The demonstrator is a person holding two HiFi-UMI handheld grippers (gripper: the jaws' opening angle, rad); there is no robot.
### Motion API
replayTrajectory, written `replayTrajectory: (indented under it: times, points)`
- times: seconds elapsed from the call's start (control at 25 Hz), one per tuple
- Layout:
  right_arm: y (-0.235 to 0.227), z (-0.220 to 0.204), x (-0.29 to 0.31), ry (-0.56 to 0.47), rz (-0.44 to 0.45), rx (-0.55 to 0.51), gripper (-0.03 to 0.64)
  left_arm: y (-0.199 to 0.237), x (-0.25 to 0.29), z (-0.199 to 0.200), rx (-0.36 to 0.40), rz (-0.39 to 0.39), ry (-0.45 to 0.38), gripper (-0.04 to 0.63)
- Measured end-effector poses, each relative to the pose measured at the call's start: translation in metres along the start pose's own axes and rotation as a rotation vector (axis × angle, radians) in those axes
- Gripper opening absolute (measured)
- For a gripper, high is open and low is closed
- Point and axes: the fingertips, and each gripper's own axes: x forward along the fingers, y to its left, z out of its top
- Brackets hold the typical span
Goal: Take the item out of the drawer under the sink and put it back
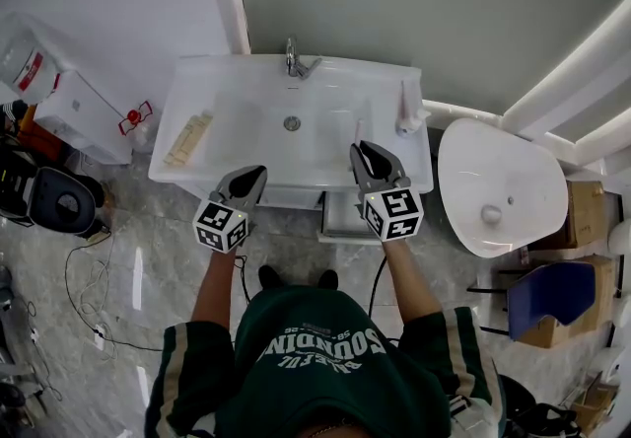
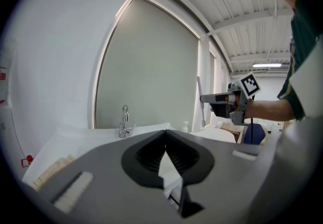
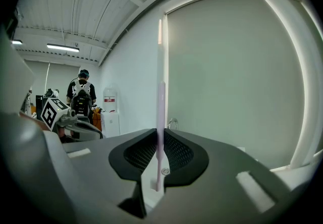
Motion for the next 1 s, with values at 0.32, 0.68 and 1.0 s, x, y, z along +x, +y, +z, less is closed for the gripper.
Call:
replayTrajectory:
  times: [0.32, 0.68, 1.0]
  points:
    - [-0.004, -0.002, -0.003, 0.0, 0.0, 0.009, 0.048, -0.006, 0.004, 0.001, -0.005, -0.008, 0.0, 0.051]
    - [-0.002, -0.031, -0.006, 0.047, 0.008, 0.019, 0.048, -0.015, 0.008, -0.018, -0.029, -0.023, 0.034, 0.051]
    - [0.004, -0.089, -0.018, 0.141, 0.02, 0.039, 0.048, -0.033, 0.016, -0.052, -0.075, -0.059, 0.095, 0.051]
